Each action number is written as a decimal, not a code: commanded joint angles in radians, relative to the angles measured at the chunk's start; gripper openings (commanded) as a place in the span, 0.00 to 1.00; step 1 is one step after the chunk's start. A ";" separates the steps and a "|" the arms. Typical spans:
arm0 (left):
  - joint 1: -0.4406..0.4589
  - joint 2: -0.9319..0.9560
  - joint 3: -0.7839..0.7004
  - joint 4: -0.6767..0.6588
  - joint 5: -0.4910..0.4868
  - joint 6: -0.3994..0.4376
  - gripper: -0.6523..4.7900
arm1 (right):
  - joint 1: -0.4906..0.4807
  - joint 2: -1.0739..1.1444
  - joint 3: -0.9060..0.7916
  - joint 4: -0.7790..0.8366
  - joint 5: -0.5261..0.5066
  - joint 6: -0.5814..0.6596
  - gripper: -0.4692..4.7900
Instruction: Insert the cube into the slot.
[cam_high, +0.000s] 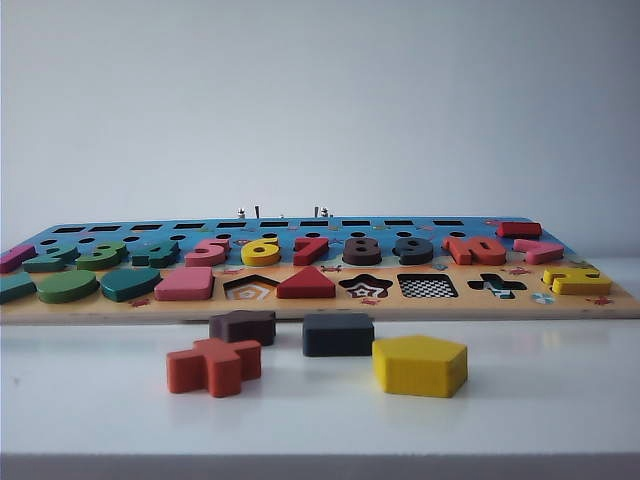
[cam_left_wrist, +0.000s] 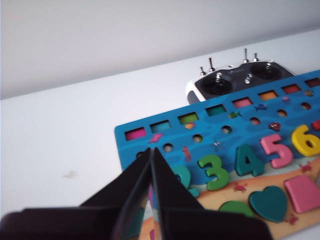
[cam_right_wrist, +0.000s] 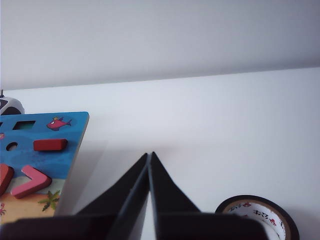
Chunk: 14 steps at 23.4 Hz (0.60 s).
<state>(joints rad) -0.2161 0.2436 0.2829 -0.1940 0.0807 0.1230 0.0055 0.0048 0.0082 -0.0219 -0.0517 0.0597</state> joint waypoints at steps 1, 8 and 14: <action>-0.032 0.044 0.056 -0.060 0.037 0.000 0.16 | 0.000 -0.002 0.000 -0.013 0.003 -0.001 0.08; -0.103 0.169 0.231 -0.247 0.107 0.012 0.16 | 0.000 -0.002 0.000 -0.017 0.003 0.000 0.08; -0.138 0.253 0.367 -0.382 0.189 0.012 0.16 | 0.000 -0.002 0.000 -0.017 0.003 -0.001 0.08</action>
<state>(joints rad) -0.3542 0.4873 0.6323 -0.5529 0.2375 0.1307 0.0055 0.0048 0.0082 -0.0463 -0.0517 0.0597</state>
